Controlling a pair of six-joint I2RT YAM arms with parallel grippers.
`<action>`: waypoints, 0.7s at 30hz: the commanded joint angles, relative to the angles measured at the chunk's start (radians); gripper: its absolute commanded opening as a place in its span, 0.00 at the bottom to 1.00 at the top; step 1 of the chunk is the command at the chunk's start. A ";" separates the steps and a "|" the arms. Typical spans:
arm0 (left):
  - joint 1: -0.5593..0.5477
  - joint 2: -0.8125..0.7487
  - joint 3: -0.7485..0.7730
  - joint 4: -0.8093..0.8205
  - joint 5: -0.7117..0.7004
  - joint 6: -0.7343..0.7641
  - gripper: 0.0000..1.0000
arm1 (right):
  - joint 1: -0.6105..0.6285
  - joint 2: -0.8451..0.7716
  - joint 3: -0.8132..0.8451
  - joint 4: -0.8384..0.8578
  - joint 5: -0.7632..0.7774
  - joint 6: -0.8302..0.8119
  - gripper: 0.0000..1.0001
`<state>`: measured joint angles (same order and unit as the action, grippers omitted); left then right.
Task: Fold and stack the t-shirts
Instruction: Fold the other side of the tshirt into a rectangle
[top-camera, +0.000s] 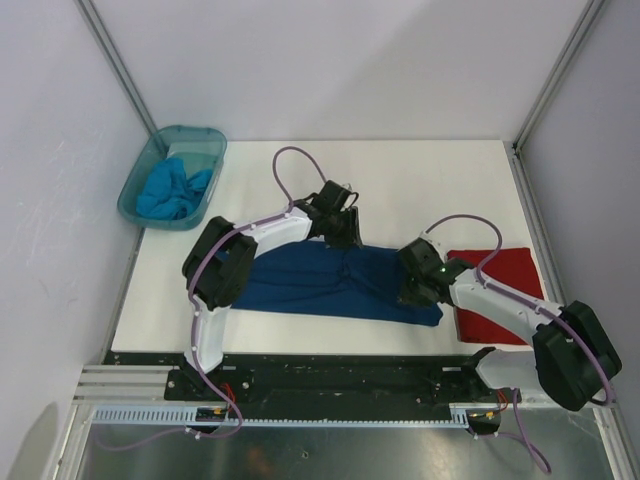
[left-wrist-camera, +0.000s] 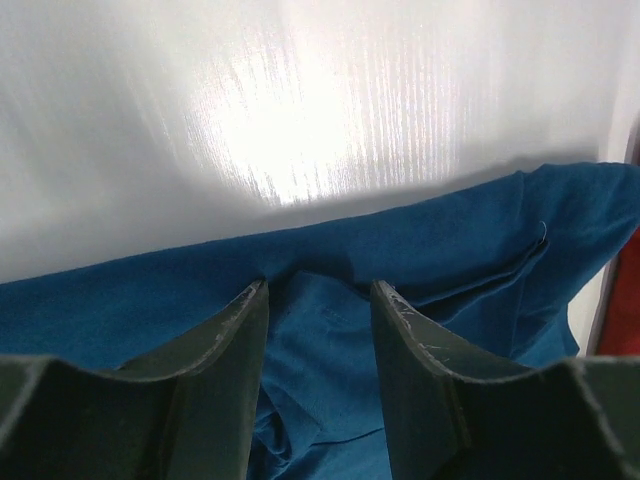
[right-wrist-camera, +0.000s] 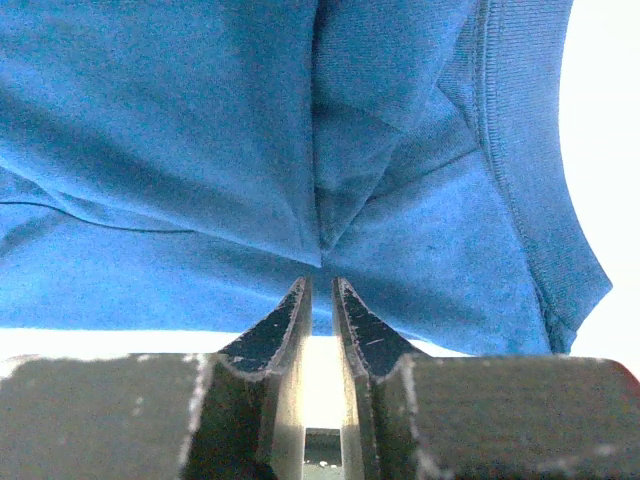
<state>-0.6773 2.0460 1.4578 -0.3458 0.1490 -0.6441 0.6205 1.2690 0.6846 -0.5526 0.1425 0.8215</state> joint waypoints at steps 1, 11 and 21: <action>0.003 -0.086 -0.003 0.018 0.011 0.031 0.48 | -0.001 -0.061 -0.003 -0.041 0.021 0.031 0.19; -0.023 -0.204 -0.143 0.019 0.045 0.083 0.40 | -0.049 -0.242 -0.041 -0.137 0.014 0.126 0.41; -0.064 -0.131 -0.108 0.019 0.095 0.121 0.28 | -0.069 -0.342 -0.157 -0.101 -0.056 0.259 0.56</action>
<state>-0.7254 1.8919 1.3205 -0.3450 0.2062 -0.5621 0.5571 0.9482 0.5491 -0.6689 0.1108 1.0035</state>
